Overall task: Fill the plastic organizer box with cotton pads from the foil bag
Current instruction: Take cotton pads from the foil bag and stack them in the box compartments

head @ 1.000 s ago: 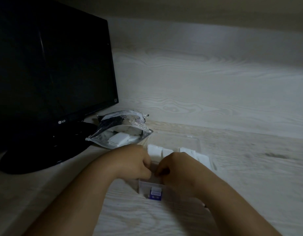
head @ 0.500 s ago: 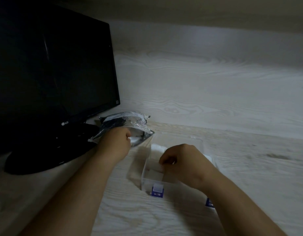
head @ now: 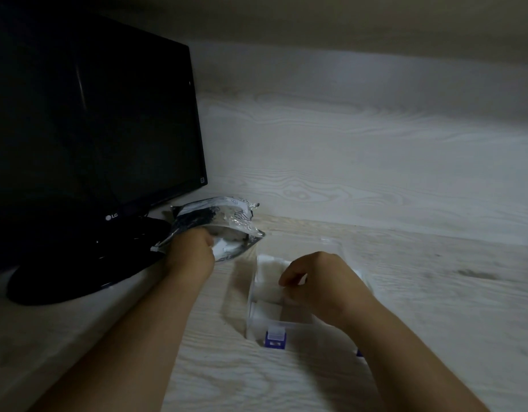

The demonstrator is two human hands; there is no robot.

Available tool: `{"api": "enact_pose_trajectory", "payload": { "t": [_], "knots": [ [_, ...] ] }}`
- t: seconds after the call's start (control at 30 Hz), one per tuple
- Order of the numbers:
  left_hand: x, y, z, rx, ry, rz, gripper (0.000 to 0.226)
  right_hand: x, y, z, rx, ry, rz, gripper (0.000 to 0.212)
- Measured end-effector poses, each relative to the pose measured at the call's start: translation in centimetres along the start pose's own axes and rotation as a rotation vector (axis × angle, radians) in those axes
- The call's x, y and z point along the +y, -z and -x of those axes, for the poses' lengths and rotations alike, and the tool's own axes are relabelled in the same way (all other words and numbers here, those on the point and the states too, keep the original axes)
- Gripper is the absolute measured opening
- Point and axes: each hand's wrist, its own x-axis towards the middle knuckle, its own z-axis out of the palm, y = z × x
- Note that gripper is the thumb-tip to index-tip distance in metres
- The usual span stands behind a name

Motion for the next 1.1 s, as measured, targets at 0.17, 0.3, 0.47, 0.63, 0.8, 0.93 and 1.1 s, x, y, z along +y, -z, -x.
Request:
{"api": "enact_pose_trajectory", "payload": {
  "t": [0.17, 0.3, 0.47, 0.63, 0.8, 0.93, 1.1],
  "knots": [
    [1.1, 1.0, 0.9, 0.015, -0.026, -0.071, 0.031, 0.0, -0.1, -0.1, 0.003, 0.006, 0.006, 0.018],
    [2.1, 2.3, 2.1, 0.095, -0.094, -0.274, 0.03, 0.1, -0.3, -0.2, 0.028, 0.015, -0.015, 0.015],
    [2.8, 2.8, 3.3, 0.198, -0.274, -0.082, 0.028, 0.2, -0.1, -0.3, 0.117, 0.048, -0.079, 0.013],
    [3.5, 2.8, 3.4, -0.017, -0.143, 0.525, 0.021, 0.5, 0.1, -0.5, 0.201, -0.004, -0.235, 0.008],
    [4.1, 3.6, 4.4, -0.428, -0.046, 1.039, 0.027, 0.1, 0.3, -0.6, 0.264, -0.118, -0.648, 0.006],
    [4.2, 3.8, 5.0, -0.556, -0.141, 1.008, 0.026, -0.4, 0.6, -0.2, 0.21, -0.116, -0.877, 0.011],
    [4.3, 3.9, 5.4, -0.571, -0.258, 0.784, 0.016, -0.4, 0.8, 0.1, 0.098, -0.145, -0.856, 0.008]
  ]
}}
